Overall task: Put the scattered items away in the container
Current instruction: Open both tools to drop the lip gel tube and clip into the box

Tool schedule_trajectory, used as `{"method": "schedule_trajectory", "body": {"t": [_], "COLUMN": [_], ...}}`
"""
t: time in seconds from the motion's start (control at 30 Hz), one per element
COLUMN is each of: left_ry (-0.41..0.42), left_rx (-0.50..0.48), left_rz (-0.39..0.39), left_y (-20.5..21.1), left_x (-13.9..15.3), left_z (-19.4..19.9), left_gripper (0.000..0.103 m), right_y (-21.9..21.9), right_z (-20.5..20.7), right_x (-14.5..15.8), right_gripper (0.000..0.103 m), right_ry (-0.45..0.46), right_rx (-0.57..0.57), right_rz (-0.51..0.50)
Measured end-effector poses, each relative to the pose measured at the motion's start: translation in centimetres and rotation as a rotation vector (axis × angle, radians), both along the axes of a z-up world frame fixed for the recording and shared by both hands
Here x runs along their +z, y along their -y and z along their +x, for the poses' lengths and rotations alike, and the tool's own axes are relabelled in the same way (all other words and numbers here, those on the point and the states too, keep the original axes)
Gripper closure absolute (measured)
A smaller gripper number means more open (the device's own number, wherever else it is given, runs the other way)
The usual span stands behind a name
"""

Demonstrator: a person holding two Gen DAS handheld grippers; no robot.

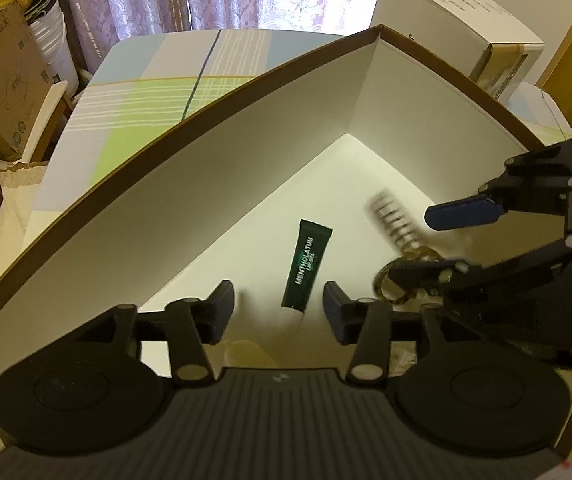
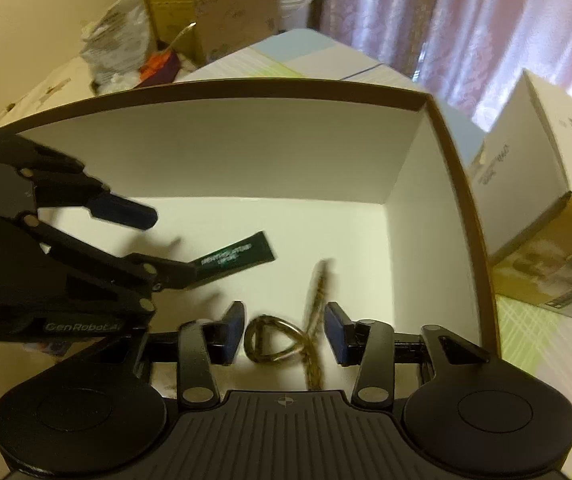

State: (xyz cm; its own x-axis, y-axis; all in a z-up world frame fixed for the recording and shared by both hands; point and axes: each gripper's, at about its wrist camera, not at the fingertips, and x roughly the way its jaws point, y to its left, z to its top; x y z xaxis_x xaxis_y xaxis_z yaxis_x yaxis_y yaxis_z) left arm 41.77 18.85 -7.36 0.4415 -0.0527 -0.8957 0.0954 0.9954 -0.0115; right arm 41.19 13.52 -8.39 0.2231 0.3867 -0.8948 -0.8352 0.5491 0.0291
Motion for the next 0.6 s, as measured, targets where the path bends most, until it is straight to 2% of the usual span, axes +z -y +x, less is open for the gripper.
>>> {"method": "schedule_trajectory", "body": {"t": [0.1, 0.2, 0.23, 0.33, 0.4, 0.43, 0.6], "left_ry": [-0.005, -0.007, -0.006, 0.007, 0.013, 0.019, 0.050], "left_rx": [0.000, 0.004, 0.006, -0.001, -0.006, -0.008, -0.011], "left_rz": [0.030, 0.041, 0.049, 0.067, 0.072, 0.074, 0.098], "left_y": [-0.4, -0.6, -0.6, -0.4, -0.2, -0.1, 0.4], "left_x": [0.3, 0.7, 0.9, 1.6, 2.0, 2.3, 3.8], "left_z": [0.0, -0.3, -0.5, -1.2, -1.7, -2.0, -3.7], "left_gripper": [0.056, 0.045, 0.037, 0.034, 0.027, 0.020, 0.016], "right_y": [0.4, 0.8, 0.9, 1.3, 1.6, 1.8, 3.5], "right_z": [-0.5, -0.9, -1.2, -2.3, -3.4, -3.9, -5.2], "right_x": [0.2, 0.5, 0.6, 1.3, 1.8, 1.9, 3.1], "right_gripper": [0.032, 0.028, 0.027, 0.017, 0.009, 0.009, 0.003], "right_ry": [0.025, 0.014, 0.014, 0.025, 0.053, 0.063, 0.053], "right_rx": [0.007, 0.015, 0.022, 0.045, 0.065, 0.071, 0.048], "right_rz": [0.006, 0.026, 0.027, 0.033, 0.033, 0.037, 0.075]}}
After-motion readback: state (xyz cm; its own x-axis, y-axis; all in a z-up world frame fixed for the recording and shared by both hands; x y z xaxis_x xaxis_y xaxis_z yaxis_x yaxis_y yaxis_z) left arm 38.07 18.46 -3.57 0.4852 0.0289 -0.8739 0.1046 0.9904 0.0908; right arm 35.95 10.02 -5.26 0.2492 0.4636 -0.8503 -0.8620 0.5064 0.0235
